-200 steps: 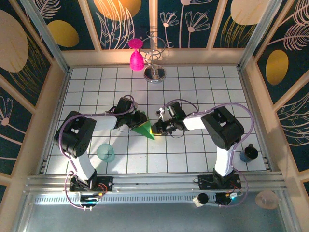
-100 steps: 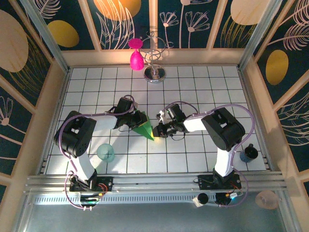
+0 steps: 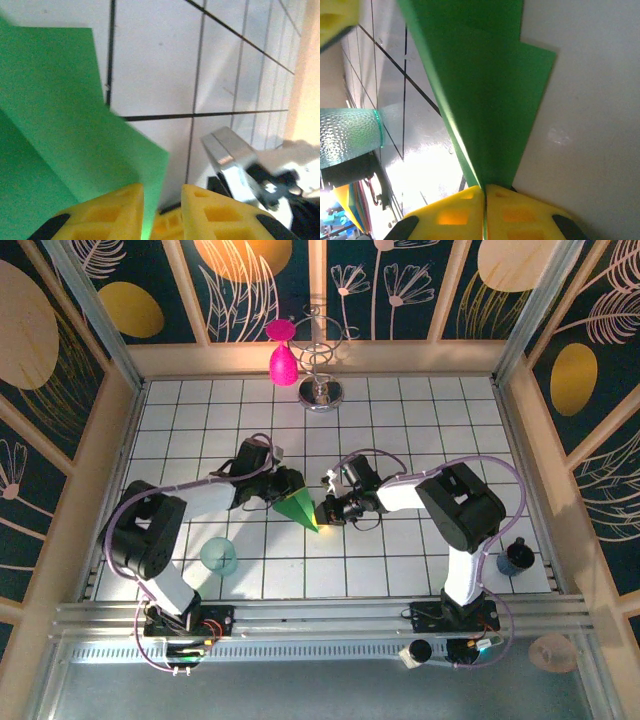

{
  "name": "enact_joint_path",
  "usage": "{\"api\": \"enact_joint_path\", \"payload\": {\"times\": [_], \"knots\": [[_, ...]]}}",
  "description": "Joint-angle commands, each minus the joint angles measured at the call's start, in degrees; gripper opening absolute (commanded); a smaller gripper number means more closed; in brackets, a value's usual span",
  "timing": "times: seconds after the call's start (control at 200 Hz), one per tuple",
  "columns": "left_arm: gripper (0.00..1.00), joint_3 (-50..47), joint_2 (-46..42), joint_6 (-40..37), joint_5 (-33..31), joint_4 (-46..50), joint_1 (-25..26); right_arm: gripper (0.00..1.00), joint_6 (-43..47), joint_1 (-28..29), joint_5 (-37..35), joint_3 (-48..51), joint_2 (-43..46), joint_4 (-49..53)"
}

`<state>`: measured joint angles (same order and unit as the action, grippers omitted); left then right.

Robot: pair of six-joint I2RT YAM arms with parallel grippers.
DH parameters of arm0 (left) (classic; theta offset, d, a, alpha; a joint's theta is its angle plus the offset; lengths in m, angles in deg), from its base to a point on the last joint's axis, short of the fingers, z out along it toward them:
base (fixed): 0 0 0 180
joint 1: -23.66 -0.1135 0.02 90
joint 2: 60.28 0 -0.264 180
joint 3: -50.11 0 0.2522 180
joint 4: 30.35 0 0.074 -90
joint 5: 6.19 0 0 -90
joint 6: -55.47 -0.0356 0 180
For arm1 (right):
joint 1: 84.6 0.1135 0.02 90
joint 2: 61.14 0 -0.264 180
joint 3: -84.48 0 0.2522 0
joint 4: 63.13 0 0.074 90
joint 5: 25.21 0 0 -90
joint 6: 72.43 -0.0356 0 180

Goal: Fold a paper plane with a square sheet of paper (pick it up from the middle)
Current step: Fourth fold the wing at the center of the table.

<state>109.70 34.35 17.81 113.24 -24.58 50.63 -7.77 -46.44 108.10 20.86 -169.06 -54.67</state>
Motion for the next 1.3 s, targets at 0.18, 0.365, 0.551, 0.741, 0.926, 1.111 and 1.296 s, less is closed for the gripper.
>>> {"api": "enact_joint_path", "payload": {"times": [0.18, 0.365, 0.551, 0.741, 0.926, 1.111, 1.296], "knots": [[0.27, -2.22, -0.93, -0.04, 2.99, -2.13, 0.63, 0.11, 2.48, 1.31, -5.05, -2.02, -3.21, 4.32], [0.23, 0.3, 2.15, -0.17, 2.17, -1.11, 1.25, 0.11, 2.46, 1.35, -5.45, -2.33, -3.44, 4.76], [0.18, 1.41, 5.14, -0.22, -0.17, 0.4, 1.25, 0.11, 2.36, 1.4, -5.53, -2.18, -3.58, 4.86], [0.16, 3.04, 7.28, -0.2, -2.31, 2.75, 1.27, 0.15, 2.04, 1.31, -5.7, -2.08, -2.66, 5.06], [0.17, 3.65, 8.2, -0.37, -2.39, 3.34, 1.25, 0.26, -1.4, 0.79, -4.64, -0.4, 1.4, 2.33], [0.17, 4.01, 8.29, -0.87, -1.77, 3.24, 1.25, 0.38, -5.12, -0.57, -6.5, 2.39, 8.24, 0.13], [0.16, 4.23, 8.75, -1.01, -1.31, 2.98, 1.25, 0.35, -5.79, -0.84, -10.61, 2.37, 11.65, 0.78]]}}
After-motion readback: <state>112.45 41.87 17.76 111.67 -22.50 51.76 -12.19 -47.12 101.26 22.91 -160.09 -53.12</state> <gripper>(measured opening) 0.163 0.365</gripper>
